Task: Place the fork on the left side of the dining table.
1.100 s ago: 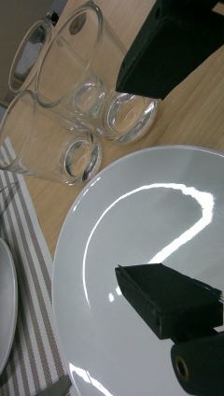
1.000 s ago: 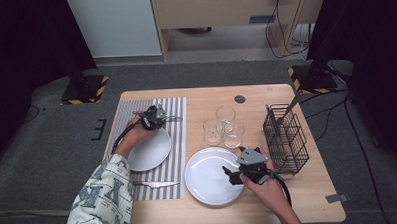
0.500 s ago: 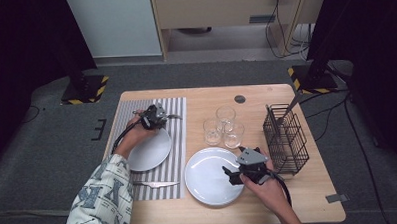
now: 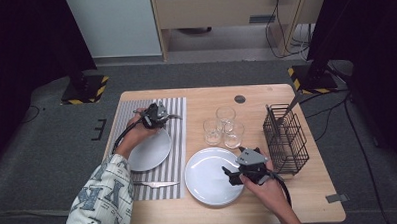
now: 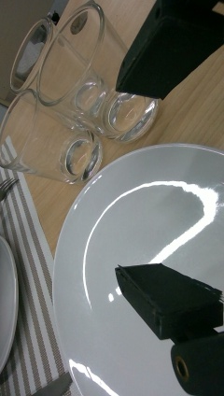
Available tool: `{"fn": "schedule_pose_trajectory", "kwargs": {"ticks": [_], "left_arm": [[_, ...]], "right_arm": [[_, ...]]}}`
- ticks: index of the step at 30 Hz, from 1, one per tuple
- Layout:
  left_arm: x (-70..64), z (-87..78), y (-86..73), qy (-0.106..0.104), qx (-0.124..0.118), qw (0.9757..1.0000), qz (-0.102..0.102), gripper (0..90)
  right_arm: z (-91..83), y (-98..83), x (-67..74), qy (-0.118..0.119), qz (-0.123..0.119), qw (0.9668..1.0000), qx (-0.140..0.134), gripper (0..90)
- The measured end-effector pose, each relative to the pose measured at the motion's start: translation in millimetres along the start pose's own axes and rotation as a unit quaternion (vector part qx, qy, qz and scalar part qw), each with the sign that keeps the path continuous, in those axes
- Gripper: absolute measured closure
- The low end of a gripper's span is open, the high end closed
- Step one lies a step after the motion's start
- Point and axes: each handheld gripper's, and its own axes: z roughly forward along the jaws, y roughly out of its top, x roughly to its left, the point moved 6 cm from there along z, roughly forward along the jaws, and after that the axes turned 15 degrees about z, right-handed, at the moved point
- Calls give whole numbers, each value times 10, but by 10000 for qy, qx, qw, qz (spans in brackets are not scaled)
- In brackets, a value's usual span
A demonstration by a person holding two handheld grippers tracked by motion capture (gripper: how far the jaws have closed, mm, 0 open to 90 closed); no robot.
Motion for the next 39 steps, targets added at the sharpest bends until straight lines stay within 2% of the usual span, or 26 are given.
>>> {"fn": "schedule_pose_trajectory", "kwargs": {"ticks": [4, 12, 23, 35, 39], "left_arm": [[7, -24, 25, 5, -61, 10000, -63, 650], [-42, 32, 51, -7, -60, 10000, -51, 634], [-66, 174, 69, 9, 73, 9999, -106, 622], [-78, 240, 19, -111, 171, 9995, -231, 640], [-87, 231, 8, -192, 162, 9994, -247, 680]], "right_arm": [[-6, 4, -2, -2, 36, 10000, -7, 102], [1, 1, 1, 6, 24, 10000, 14, 102], [-1, -2, -8, 5, 22, 10000, 24, 102], [-2, -2, -15, 9, 47, 10000, 20, 102], [-3, -2, -14, 15, 41, 10000, 24, 102]]}}
